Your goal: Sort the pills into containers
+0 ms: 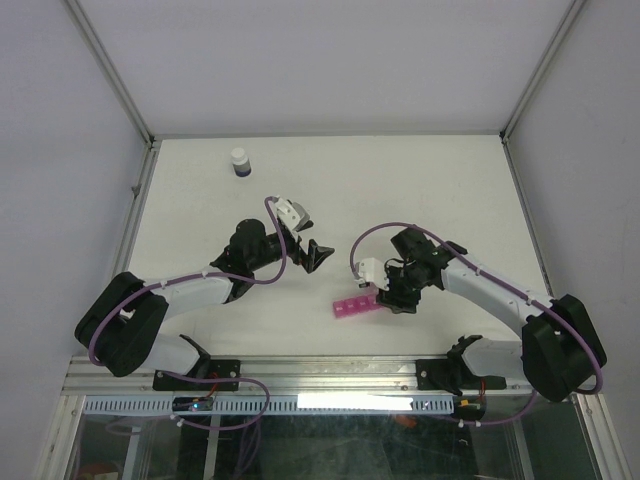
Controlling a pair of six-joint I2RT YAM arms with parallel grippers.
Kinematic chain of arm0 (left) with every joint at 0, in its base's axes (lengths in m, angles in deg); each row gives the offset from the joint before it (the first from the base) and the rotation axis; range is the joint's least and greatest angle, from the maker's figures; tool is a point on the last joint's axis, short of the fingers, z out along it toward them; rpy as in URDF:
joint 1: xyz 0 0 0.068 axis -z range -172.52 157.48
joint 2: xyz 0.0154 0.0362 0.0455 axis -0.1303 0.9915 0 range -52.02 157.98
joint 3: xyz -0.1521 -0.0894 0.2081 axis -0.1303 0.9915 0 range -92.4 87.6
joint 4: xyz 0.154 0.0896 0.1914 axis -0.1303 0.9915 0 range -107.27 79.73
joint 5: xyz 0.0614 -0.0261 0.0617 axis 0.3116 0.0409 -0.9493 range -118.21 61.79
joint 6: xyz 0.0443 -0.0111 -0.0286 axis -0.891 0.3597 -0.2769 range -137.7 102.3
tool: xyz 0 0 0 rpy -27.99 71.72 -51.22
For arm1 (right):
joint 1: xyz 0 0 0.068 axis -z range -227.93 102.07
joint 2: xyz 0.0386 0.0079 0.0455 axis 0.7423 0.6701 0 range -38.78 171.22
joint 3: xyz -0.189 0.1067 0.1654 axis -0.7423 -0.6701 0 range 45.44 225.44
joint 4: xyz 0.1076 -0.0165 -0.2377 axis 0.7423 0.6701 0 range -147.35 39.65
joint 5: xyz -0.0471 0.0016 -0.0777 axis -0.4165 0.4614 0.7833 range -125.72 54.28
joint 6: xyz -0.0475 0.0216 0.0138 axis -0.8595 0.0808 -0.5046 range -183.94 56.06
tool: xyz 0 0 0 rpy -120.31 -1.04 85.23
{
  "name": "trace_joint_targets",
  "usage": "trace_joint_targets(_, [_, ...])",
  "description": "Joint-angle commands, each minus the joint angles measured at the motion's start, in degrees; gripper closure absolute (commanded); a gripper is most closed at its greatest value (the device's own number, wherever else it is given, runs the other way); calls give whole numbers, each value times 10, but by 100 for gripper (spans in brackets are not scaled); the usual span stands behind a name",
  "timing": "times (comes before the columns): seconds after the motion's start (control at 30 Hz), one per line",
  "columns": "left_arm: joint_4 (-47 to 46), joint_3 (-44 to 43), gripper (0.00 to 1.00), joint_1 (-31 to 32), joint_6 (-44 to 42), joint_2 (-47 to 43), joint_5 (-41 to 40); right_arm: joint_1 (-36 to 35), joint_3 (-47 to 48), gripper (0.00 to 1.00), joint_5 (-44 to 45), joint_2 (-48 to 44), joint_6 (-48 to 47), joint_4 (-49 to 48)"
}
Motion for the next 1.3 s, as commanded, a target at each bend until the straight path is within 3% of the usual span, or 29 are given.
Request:
trace_joint_targets(0.0, [-17,-21,1,6,-14,-4,19,-5,1,100,26,-11,7,-29])
trace_joint_targets(0.07, [-17,-21,1,6,-13,-4,19,-5,8,100,-22,-12,-1,-1])
trace_joint_targets(0.17, [-17,-21,1,6,-14,-5,20,1,-3,100,35,-20,16,-38])
trace_joint_targets(0.23, [-18,-20,1,6,-14,-4,20,1,10,100,-19,-10,9,-3])
trace_joint_targets(0.33, [-18,-20,1,6,-14,-4,21,3,-4,100,24,-13,17,-31])
trace_joint_targets(0.4, [-18,-20,1,6,-14,-5,21,3,11,100,-36,-7,4,9])
trace_joint_targets(0.47, [-18,-20,1,6,-15,-5,21,4,-2,100,27,-18,22,-36])
trace_joint_targets(0.57, [-18,-21,1,6,-15,-4,22,5,7,100,-25,-9,9,4])
trace_joint_targets(0.67, [-18,-20,1,6,-15,-5,22,10,-11,100,45,-17,25,-45])
trace_joint_targets(0.73, [-19,-20,1,6,-14,-5,22,7,7,100,-40,-9,3,13])
trace_joint_targets(0.83, [-18,-19,1,6,-15,-5,22,13,-13,100,52,-18,28,-50])
trace_joint_targets(0.9, [-19,-20,1,6,-14,-4,22,8,4,100,-27,-7,11,3])
trace_joint_targets(1.0, [-19,-20,1,6,-15,-5,22,8,-14,100,51,-17,28,-45])
trace_joint_targets(1.07, [-18,-20,1,6,-15,-4,22,4,0,100,-9,-9,17,-10])
trace_joint_targets(1.17, [-19,-20,1,6,-15,-4,22,1,-15,100,40,-21,27,-41])
trace_joint_targets(1.27, [-18,-20,1,6,-14,-4,22,1,0,100,-11,-14,12,-4])
